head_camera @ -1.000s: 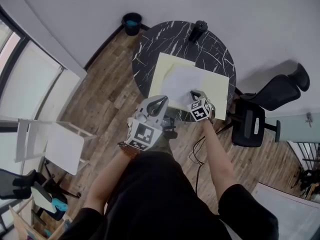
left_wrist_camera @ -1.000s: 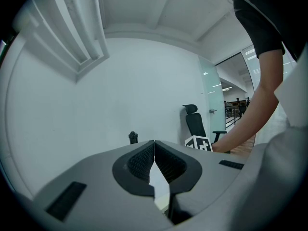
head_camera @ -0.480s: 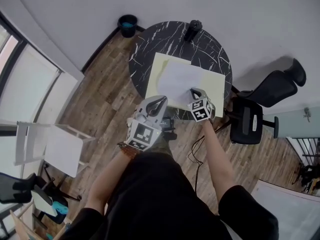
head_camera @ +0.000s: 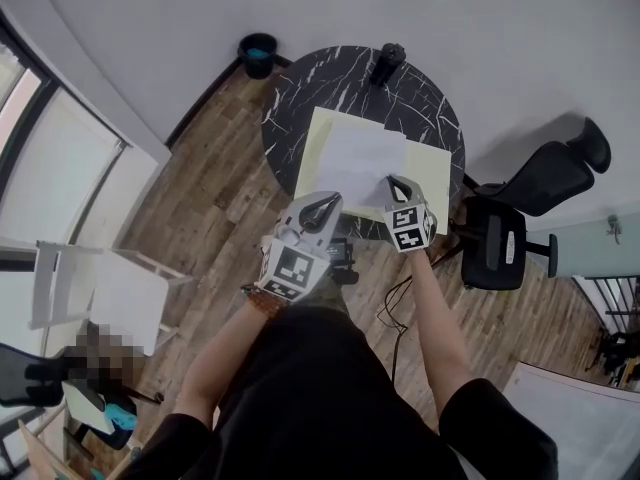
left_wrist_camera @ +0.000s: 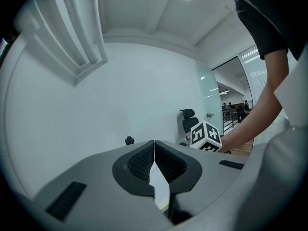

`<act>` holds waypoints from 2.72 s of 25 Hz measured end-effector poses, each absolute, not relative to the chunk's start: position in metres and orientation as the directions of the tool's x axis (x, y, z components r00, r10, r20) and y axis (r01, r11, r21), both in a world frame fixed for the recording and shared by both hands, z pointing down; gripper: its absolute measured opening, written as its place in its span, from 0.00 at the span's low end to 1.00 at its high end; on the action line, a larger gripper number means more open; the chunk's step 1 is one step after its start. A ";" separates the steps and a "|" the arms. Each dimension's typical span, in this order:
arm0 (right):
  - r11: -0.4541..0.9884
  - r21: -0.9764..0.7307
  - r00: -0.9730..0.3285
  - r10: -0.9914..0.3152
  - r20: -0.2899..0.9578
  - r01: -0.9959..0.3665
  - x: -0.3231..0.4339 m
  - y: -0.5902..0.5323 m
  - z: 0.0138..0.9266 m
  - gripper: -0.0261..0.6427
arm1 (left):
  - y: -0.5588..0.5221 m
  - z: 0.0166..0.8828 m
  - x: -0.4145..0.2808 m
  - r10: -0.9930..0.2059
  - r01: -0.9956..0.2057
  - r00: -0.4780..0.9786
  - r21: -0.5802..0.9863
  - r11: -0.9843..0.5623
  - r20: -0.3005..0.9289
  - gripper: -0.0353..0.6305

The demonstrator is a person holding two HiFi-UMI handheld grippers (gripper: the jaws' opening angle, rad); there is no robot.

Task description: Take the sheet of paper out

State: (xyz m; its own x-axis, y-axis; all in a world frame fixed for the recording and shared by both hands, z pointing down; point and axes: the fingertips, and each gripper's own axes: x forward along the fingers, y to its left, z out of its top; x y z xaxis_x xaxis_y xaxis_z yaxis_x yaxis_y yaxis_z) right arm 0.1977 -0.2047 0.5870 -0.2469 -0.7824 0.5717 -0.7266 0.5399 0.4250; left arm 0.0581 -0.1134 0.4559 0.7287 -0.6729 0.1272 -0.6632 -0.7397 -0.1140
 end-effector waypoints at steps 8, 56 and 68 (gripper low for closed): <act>0.475 0.391 -0.282 -0.844 0.457 -0.789 0.180 -0.192 0.543 0.04 | -0.105 0.451 0.048 -0.687 -0.677 0.720 -0.115 -0.727 0.102 0.06; 0.396 0.267 -0.381 -0.918 0.108 -0.878 0.080 -0.078 0.392 0.04 | -0.067 0.407 0.029 -0.726 -0.723 0.686 -0.155 -0.673 -0.050 0.06; 0.418 0.281 -0.418 -0.906 0.062 -0.864 0.071 -0.063 0.380 0.04 | -0.055 0.404 0.024 -0.730 -0.726 0.682 -0.173 -0.666 -0.054 0.06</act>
